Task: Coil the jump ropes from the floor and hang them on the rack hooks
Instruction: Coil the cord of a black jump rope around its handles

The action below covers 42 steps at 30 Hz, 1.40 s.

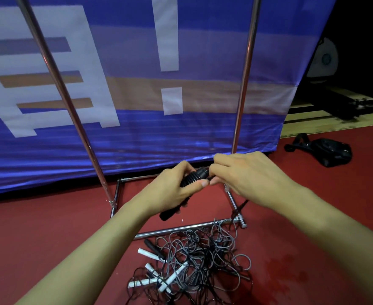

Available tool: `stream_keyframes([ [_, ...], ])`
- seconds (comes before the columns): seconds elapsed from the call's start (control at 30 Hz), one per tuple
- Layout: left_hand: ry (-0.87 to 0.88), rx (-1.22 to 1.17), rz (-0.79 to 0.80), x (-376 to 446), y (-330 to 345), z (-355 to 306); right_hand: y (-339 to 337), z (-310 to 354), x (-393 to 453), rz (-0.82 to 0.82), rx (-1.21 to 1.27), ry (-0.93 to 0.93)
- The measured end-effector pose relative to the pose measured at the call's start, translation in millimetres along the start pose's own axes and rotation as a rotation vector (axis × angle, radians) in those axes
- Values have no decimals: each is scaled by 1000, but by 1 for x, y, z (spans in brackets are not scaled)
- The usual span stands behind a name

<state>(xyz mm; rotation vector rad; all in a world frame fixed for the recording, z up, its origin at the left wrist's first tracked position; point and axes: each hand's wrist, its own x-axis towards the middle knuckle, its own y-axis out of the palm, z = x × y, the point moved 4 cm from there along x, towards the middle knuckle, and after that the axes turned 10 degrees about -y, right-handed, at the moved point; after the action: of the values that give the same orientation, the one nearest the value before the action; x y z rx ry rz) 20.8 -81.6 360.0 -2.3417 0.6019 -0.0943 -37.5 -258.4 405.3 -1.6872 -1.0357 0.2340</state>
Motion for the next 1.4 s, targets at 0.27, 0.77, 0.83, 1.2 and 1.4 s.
stream_keyframes([
  [0.27,89,107,2,-7,-4,-6,-11,-6,7,-78,39,12],
  [0.77,256,239,-85,-20,6,-19,18,-19,11,48,840,277],
  [0.83,252,242,-87,-21,7,-19,22,-20,11,47,887,264],
  [1.2,222,87,103,-29,6,-29,38,-19,6,67,1181,229],
  [1.4,200,-127,144,-28,7,-26,57,-14,-2,-49,1421,350],
])
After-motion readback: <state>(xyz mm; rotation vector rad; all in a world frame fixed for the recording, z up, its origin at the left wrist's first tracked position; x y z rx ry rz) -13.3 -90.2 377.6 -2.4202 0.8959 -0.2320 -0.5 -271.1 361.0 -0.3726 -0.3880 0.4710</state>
